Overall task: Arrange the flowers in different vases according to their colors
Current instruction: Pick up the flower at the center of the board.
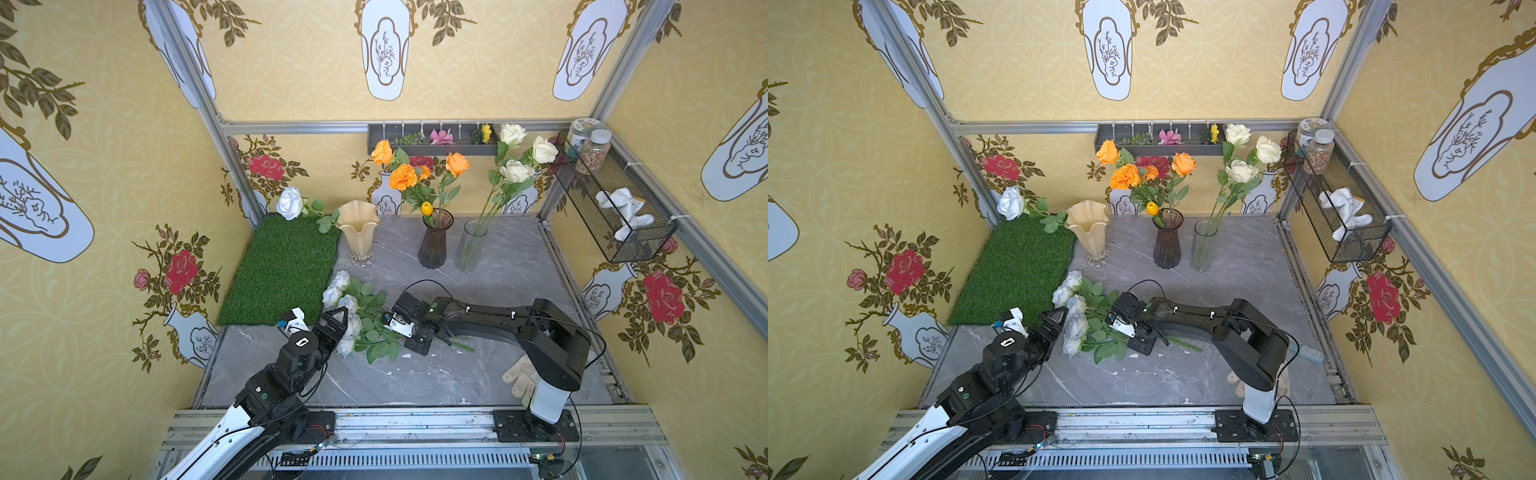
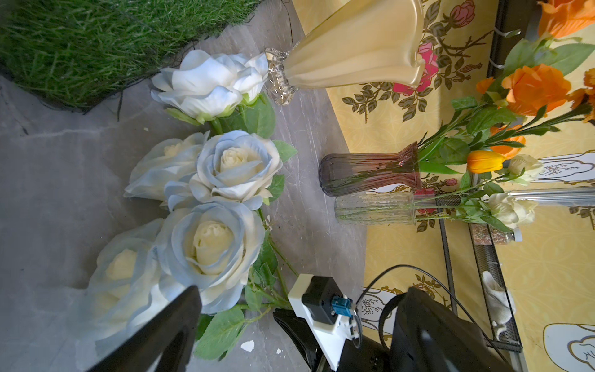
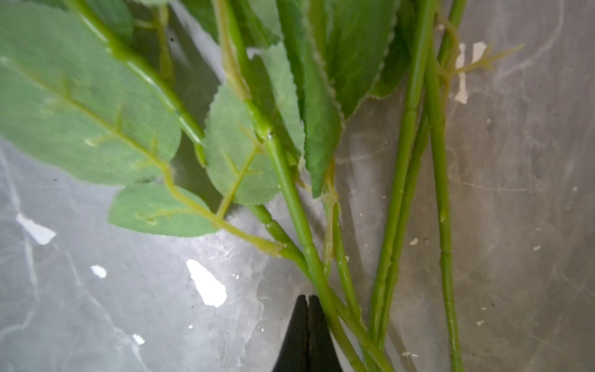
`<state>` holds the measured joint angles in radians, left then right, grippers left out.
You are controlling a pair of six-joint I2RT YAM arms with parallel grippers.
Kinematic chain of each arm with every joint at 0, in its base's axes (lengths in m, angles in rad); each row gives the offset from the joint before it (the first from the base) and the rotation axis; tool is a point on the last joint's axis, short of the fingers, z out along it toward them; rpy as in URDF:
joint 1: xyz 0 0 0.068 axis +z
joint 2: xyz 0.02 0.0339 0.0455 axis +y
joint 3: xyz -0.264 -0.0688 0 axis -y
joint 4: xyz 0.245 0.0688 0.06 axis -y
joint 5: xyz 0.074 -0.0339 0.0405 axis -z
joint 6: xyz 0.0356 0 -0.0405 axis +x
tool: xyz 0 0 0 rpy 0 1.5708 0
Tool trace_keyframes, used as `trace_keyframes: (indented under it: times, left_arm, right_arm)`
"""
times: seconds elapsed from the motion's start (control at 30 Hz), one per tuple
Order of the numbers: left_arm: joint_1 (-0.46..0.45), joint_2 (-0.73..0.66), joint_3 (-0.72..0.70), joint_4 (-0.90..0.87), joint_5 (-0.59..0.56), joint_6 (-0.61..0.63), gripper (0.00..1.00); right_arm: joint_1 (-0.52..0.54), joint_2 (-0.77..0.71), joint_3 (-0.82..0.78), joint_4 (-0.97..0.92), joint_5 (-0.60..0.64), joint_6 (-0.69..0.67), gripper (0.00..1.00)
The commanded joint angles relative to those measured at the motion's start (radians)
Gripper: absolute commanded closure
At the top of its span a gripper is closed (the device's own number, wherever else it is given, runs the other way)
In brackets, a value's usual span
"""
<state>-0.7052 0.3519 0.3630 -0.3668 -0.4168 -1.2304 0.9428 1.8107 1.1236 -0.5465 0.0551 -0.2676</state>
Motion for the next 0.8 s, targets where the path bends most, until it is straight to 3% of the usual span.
trace_keyframes:
  times: [0.0,0.27,0.47,0.77]
  left_arm:
    - [0.0,-0.011,-0.006,0.018,-0.01,0.012,0.0]
    - [0.001,-0.034,-0.012,0.014,-0.013,0.009,0.0]
    - [0.0,-0.059,-0.021,0.01,-0.016,0.006,0.0]
    - [0.001,-0.113,-0.039,-0.002,-0.021,-0.001,0.0]
  right_arm:
    - [0.007,0.009,0.004,0.02,0.031,-0.016,0.95]
    - [0.015,-0.018,0.014,0.017,0.058,-0.035,0.98]
    - [0.005,-0.076,0.012,0.015,0.011,-0.039,0.95]
    - [-0.014,-0.044,0.026,-0.019,-0.02,-0.039,0.87]
